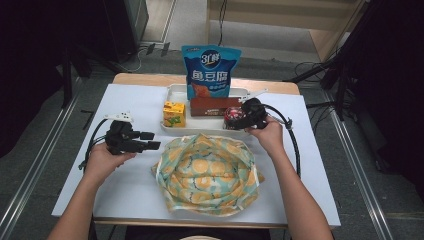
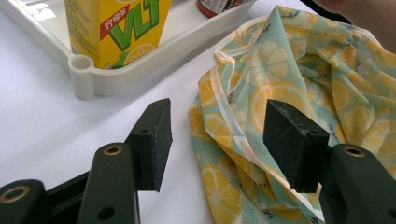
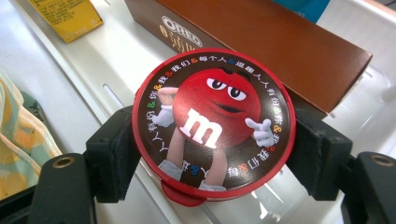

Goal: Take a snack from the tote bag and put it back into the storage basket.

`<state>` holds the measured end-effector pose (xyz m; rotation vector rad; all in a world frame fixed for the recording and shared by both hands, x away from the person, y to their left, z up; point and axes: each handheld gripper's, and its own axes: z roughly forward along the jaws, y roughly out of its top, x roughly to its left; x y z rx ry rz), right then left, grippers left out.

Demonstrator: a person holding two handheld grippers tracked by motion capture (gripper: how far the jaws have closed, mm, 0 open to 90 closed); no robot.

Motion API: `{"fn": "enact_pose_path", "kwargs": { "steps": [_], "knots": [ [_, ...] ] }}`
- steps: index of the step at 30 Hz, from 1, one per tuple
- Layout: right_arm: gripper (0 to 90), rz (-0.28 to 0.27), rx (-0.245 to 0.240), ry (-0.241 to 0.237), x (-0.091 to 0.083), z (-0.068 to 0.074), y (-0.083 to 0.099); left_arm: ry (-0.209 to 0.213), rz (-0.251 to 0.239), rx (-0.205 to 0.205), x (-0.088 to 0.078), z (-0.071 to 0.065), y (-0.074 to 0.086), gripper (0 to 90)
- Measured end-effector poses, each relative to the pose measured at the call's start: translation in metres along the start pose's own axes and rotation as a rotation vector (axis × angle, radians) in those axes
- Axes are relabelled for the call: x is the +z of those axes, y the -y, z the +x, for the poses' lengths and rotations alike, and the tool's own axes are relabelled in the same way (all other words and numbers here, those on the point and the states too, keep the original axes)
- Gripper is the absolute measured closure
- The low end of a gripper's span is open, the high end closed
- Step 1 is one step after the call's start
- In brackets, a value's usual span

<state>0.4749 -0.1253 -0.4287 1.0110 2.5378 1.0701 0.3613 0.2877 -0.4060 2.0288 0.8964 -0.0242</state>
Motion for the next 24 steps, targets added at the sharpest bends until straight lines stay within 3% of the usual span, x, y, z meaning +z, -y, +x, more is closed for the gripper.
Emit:
{"fn": "enact_pose_path", "kwargs": {
  "steps": [4, 8, 15, 24],
  "knots": [
    [26.1, -0.005, 0.010, -0.002, 0.000, 0.001, 0.002, -0.002, 0.003, 0.000, 0.000, 0.000, 0.000, 42.6],
    [25.0, -0.028, -0.012, -0.009, 0.003, 0.000, 0.006, -0.001, 0.002, 0.003, 0.000, -0.001, 0.000, 42.6],
    [22.5, -0.021, 0.018, -0.041, 0.004, -0.002, 0.009, 0.000, -0.001, 0.002, -0.001, 0.000, 0.000, 42.6],
    [19.5, -0.066, 0.038, -0.063, -0.007, -0.002, 0.008, -0.003, 0.000, 0.002, 0.000, 0.000, 0.000, 42.6]
  ]
}}
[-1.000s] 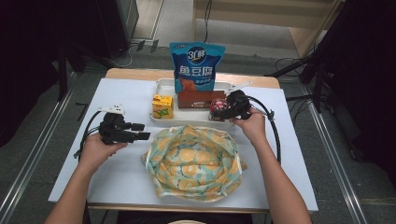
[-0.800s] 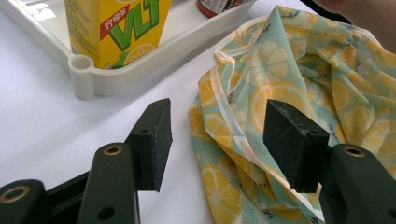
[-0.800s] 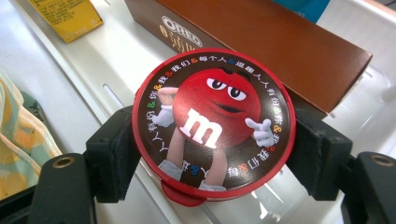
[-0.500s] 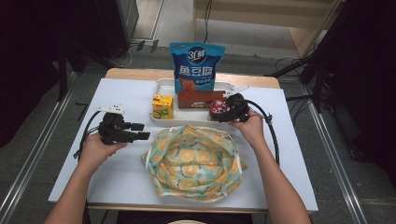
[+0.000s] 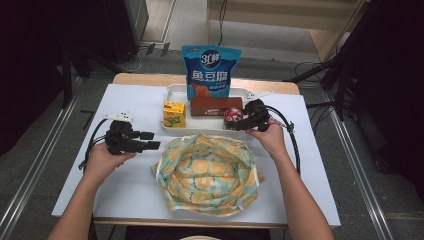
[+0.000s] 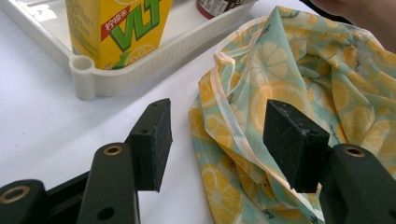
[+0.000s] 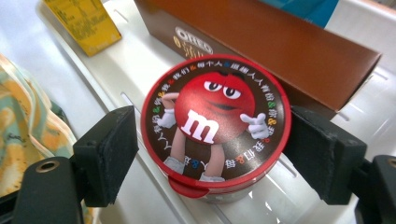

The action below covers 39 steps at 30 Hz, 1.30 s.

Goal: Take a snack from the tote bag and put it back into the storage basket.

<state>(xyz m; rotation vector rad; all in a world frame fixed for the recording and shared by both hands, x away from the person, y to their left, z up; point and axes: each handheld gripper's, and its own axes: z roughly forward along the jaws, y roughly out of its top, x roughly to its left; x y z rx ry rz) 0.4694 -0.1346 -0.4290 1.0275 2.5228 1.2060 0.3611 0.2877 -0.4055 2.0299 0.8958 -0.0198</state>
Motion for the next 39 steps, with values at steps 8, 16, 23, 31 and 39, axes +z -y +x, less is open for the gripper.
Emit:
{"fn": "enact_pose_path", "kwargs": {
  "steps": [8, 16, 23, 31, 39],
  "knots": [
    [20.3, -0.054, -0.001, 0.007, -0.016, 0.003, -0.002, 0.002, -0.003, 0.001, 0.000, 0.000, -0.001, 42.6],
    [37.4, -0.112, 0.011, 0.030, -0.035, 0.004, 0.007, 0.007, -0.005, 0.004, 0.002, 0.001, -0.003, 42.6],
    [56.6, -0.161, 0.039, 0.044, -0.047, 0.003, 0.018, 0.012, -0.008, 0.005, 0.005, 0.002, -0.006, 42.6],
    [83.0, -0.154, 0.060, 0.061, -0.050, 0.004, 0.028, 0.021, -0.025, 0.000, 0.009, 0.006, -0.007, 42.9],
    [90.0, -0.091, 0.038, 0.061, -0.044, 0.006, 0.032, 0.013, -0.032, -0.006, 0.011, 0.011, -0.007, 42.8]
  ]
}}
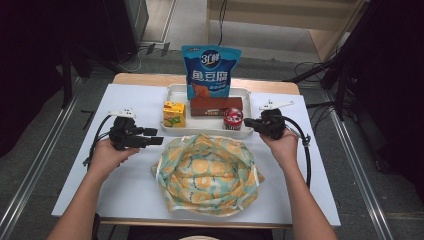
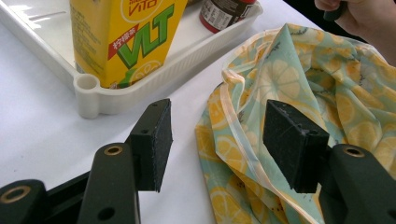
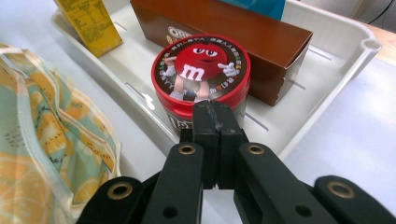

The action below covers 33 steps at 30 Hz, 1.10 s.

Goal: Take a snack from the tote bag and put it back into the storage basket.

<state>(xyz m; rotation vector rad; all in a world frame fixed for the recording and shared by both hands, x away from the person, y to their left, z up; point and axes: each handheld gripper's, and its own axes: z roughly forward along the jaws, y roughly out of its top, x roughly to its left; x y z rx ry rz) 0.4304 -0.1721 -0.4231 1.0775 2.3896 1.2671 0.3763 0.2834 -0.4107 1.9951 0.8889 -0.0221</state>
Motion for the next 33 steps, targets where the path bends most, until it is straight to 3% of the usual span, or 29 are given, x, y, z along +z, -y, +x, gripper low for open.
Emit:
{"fn": "enact_pose_path", "kwargs": {
  "steps": [12, 33],
  "knots": [
    [90.0, 0.034, -0.022, 0.001, 0.007, 0.004, 0.003, -0.004, -0.005, 0.007, 0.000, 0.000, 0.000, 42.3],
    [90.0, 0.035, -0.049, -0.006, 0.014, 0.015, -0.001, -0.004, -0.004, 0.006, 0.001, 0.000, 0.000, 42.2]
  ]
}}
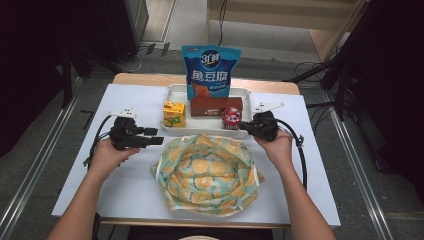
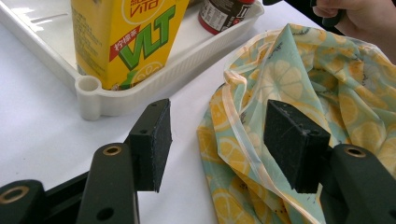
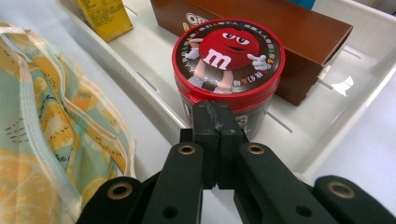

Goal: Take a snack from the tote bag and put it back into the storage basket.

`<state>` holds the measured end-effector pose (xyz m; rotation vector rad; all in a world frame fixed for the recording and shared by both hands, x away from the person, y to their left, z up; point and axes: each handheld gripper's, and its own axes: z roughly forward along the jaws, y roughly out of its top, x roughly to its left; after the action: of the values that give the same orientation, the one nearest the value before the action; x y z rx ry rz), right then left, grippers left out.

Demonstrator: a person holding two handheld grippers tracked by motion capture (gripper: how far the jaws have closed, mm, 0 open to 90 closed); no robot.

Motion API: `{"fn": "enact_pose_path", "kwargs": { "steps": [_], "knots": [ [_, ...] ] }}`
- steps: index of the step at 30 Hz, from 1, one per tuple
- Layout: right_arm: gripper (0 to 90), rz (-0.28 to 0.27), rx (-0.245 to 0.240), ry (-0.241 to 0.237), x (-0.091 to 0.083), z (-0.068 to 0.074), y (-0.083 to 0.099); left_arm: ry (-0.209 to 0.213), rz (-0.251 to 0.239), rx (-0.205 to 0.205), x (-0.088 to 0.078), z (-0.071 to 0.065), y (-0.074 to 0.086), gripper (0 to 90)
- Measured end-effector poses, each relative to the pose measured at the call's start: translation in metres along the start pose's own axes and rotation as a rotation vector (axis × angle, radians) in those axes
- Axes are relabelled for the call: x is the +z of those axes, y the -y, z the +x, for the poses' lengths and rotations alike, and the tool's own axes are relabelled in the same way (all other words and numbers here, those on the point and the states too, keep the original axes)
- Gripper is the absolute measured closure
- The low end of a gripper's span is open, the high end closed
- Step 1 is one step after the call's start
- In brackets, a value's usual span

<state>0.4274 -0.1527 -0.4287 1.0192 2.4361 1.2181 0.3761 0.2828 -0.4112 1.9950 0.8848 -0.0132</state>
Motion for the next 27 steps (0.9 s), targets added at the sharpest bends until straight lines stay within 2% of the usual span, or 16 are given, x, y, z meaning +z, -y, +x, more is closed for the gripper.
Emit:
{"fn": "enact_pose_path", "kwargs": {
  "steps": [20, 27],
  "knots": [
    [89.3, -0.002, -0.010, -0.010, 0.0061, 0.0028, -0.0045, 0.000, 0.013, -0.003, -0.0036, -0.0009, 0.0009, 42.2],
    [83.5, -0.005, 0.013, -0.023, 0.0001, -0.0020, -0.0038, 0.000, 0.013, -0.010, -0.0035, -0.0010, 0.0002, 42.6]
  ]
}}
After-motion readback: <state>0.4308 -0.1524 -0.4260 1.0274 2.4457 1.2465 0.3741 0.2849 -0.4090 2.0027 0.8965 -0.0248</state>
